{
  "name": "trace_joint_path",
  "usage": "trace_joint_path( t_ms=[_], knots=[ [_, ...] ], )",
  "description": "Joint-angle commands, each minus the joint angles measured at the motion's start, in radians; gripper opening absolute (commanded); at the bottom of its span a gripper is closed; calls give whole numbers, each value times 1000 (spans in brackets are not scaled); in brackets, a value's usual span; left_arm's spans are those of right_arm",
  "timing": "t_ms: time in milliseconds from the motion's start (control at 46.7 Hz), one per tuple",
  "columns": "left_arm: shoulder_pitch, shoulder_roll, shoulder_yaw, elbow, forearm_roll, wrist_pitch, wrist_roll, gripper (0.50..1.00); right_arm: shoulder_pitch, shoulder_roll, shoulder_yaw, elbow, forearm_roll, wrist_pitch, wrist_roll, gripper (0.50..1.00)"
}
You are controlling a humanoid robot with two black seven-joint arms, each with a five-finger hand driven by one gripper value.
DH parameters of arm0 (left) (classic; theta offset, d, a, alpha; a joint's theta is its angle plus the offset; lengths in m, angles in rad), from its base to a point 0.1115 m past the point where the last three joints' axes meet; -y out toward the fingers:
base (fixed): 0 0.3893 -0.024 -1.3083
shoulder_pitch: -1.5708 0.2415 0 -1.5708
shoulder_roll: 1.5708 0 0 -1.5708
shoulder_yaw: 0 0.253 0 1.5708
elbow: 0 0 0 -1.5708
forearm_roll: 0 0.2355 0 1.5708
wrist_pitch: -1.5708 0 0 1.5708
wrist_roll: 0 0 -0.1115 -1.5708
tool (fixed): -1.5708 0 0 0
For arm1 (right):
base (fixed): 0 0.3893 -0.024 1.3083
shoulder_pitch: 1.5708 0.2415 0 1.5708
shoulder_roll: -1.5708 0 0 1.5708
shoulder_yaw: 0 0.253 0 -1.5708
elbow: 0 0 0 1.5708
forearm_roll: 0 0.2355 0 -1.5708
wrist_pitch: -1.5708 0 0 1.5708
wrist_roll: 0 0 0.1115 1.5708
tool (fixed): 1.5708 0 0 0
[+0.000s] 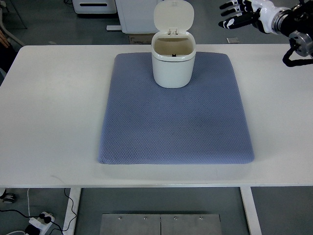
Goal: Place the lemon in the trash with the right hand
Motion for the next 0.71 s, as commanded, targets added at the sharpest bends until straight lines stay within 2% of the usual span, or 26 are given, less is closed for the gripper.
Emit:
trace_joint_path(
  t_ms=[0,235,685],
  knots=[
    [0,0,0,0,0,0,0,1000,-63,0,108,-2,0,-35,2,740],
    [0,0,0,0,0,0,0,1000,-214,2,312,-14,-2,-101,11,736],
    [0,0,0,0,0,0,0,1000,-427,32,585,-14,0,-159,71,746]
  ],
)
